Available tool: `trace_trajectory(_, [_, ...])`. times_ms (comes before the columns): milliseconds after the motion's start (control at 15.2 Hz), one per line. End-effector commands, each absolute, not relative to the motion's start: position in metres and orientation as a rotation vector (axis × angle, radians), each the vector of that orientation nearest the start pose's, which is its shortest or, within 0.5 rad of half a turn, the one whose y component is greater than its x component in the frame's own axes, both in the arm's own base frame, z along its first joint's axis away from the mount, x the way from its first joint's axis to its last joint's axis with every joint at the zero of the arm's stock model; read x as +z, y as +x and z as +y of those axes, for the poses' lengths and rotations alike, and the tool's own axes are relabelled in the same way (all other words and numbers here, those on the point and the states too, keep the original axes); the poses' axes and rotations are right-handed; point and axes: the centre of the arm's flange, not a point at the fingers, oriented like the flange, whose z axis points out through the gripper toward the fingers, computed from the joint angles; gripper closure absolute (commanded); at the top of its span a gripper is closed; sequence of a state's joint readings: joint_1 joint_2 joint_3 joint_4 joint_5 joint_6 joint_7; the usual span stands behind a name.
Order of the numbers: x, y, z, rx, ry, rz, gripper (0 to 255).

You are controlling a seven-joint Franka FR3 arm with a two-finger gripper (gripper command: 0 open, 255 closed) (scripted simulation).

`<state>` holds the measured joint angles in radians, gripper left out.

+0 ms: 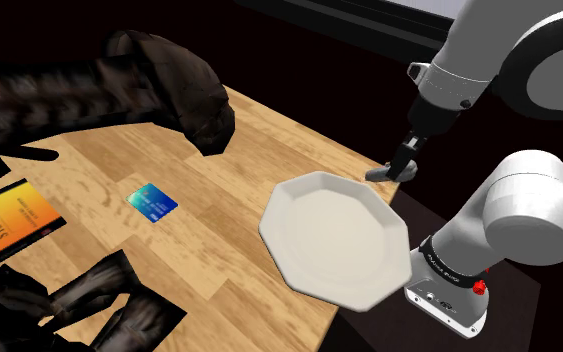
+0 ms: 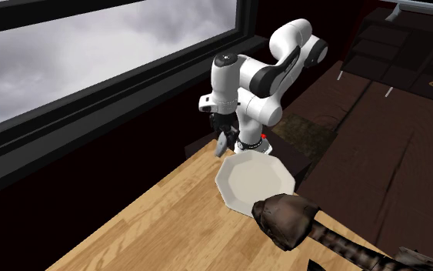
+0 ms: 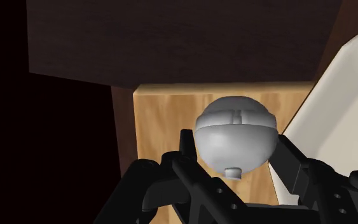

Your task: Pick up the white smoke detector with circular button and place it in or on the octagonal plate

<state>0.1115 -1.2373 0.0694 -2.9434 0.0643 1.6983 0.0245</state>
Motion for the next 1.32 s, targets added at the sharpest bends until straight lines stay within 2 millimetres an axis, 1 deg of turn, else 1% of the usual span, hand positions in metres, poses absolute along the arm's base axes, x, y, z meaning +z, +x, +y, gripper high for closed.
trace_trajectory(0, [0.447, 0.204, 0.04, 0.013, -3.14, -0.159, 255])
trace_trajectory(594, [0.495, 0.204, 0.04, 0.013, -3.14, -0.159, 255])
trace_trajectory(660, [0.495, 0.204, 0.04, 0.013, -3.14, -0.159, 255])
trace_trajectory(1254, [0.502, 0.207, 0.158, 0.013, -3.14, -0.159, 255])
